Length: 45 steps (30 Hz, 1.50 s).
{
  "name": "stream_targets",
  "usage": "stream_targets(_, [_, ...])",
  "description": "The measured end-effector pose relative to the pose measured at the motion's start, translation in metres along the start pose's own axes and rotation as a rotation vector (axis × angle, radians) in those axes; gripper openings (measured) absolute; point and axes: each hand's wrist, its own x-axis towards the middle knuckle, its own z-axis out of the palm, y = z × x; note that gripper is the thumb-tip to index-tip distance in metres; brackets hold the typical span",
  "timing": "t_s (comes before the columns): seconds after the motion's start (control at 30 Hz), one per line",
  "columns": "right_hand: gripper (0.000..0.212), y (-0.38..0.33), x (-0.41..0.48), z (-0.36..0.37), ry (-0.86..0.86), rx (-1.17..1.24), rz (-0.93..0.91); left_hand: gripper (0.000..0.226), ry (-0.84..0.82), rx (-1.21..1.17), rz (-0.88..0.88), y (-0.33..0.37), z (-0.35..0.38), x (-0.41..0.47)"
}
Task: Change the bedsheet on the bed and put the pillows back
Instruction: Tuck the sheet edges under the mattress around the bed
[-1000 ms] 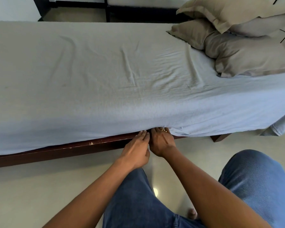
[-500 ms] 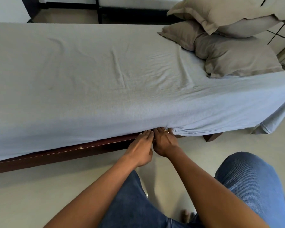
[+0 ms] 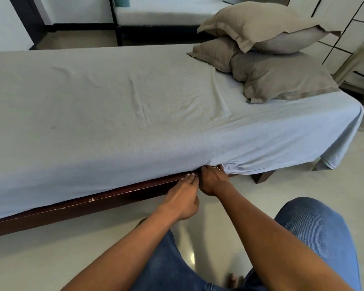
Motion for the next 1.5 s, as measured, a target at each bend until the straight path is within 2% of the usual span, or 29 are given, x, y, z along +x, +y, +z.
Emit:
stream_targets(0.07, [0.051,0.008,-0.004,-0.002,0.019,-0.004,-0.038,0.072,-0.017,0.002,0.02,0.002,-0.005,0.014])
stream_targets(0.2, [0.071,0.008,-0.037,-0.005,0.076,0.13,-0.08,0.07,-0.076,-0.064,0.017,0.002,-0.009,0.049])
stream_targets(0.33, [0.08,0.025,-0.041,0.003,0.229,0.181,-0.077,0.068,-0.084,-0.103,-0.027,0.002,0.007,0.066])
stream_targets(0.43, [0.067,0.04,-0.013,0.007,0.281,0.119,-0.078,0.075,-0.047,-0.085,-0.043,0.005,0.015,0.057])
stream_targets(0.5, [0.051,0.039,0.002,0.013,0.267,0.084,-0.068,0.069,-0.008,-0.08,-0.035,0.009,0.017,0.049])
stream_targets(0.57, [0.045,0.038,0.004,0.013,0.221,0.007,-0.027,0.068,0.01,-0.088,-0.001,0.011,0.019,0.049])
stream_targets(0.63, [0.057,0.037,0.0,0.009,0.191,-0.06,-0.024,0.073,0.009,-0.07,0.039,0.01,0.017,0.056])
stream_targets(0.73, [0.079,0.032,-0.019,0.001,0.127,0.02,-0.045,0.08,-0.022,-0.062,0.066,0.006,0.016,0.075])
stream_targets(0.8, [0.08,0.037,-0.032,0.004,0.149,0.054,-0.046,0.08,-0.036,-0.061,0.046,0.008,0.017,0.082])
stream_targets(0.9, [0.08,0.051,-0.022,0.005,0.087,0.009,0.011,0.085,-0.037,-0.022,0.011,0.016,0.021,0.077])
stream_targets(1.03, [0.056,0.053,0.013,-0.006,0.055,-0.021,0.055,0.076,-0.016,-0.001,0.049,0.03,0.026,0.047])
stream_targets(1.13, [0.066,0.054,0.006,-0.007,0.031,-0.057,0.029,0.075,-0.003,0.009,0.097,0.027,0.02,0.051])
stream_targets(1.2, [0.067,0.054,-0.012,-0.011,0.113,0.019,-0.007,0.074,-0.042,-0.005,0.068,0.02,0.014,0.071])
stream_targets(1.27, [0.059,0.053,-0.033,-0.009,0.29,0.105,-0.037,0.067,-0.102,-0.057,0.013,0.018,0.013,0.088])
stream_targets(1.33, [0.065,0.056,-0.044,0.0,0.406,0.154,-0.018,0.057,-0.126,-0.053,-0.028,0.026,0.014,0.096])
stream_targets(1.4, [0.076,0.07,-0.037,0.004,0.334,0.155,0.041,0.065,-0.118,0.009,-0.05,0.036,0.018,0.095])
stream_targets(1.5, [0.074,0.088,-0.012,0.003,0.145,0.09,0.097,0.08,-0.089,0.116,-0.021,0.049,0.027,0.073])
